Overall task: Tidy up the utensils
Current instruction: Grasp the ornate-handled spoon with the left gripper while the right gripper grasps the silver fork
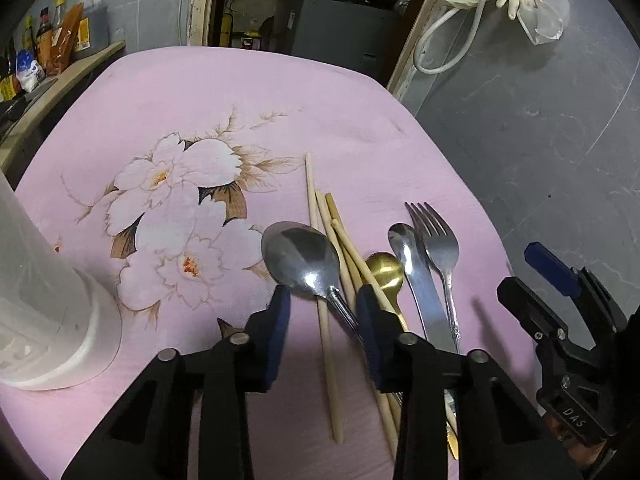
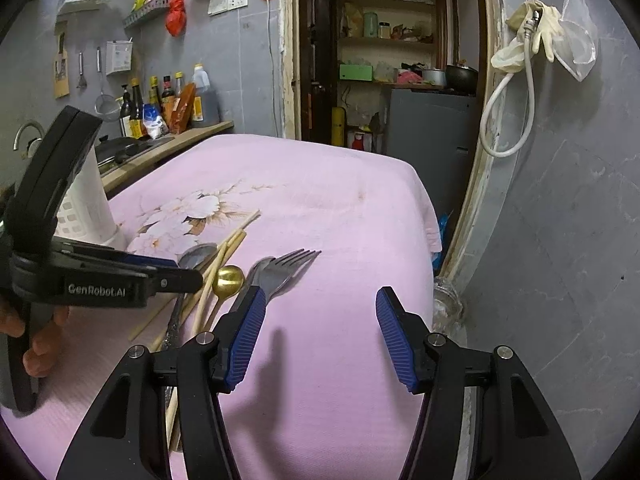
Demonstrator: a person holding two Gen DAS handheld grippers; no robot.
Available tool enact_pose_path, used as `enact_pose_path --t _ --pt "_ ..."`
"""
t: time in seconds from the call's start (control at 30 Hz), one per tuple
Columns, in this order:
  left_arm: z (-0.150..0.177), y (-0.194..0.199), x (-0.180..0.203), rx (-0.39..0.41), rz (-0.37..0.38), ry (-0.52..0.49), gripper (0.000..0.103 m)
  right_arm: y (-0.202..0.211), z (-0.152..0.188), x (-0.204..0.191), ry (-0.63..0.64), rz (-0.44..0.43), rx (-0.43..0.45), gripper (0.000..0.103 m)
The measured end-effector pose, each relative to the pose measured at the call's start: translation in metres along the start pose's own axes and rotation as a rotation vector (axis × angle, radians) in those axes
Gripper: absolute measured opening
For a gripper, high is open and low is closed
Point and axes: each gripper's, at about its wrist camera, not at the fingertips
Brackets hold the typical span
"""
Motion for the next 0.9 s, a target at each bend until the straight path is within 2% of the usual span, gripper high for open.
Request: enact_pose_path --t 0.1,0.47,0.73,0.9 --pt "0.000 0.001 -0.002 0.003 -0.007 0.001 0.024 -0.001 0.000 -0.001 0.008 0.001 -0.006 0.056" --pt "0.013 0.017 -0.022 0.008 0.009 0.043 0.021 -0.008 -0.001 -0.004 0.032 0.004 -0.040 0.056" --pt "0.014 0.017 -0.014 -0.017 -0.029 0.003 0.021 -0.028 -0.006 -0.020 0.129 0.020 -0.125 0.056" --pt "0.008 0.011 -0.010 -0.044 -0.052 -0.013 0.021 -0.038 -0.015 -0.023 0.156 0.022 -0.156 0.050"
Point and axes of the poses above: each gripper's, at about its wrist camera, not at the fingertips, and y roughly against the way its jaws point, x to its right, z to its underside, and after that the axes turned 7 degrees about -x, right-handed
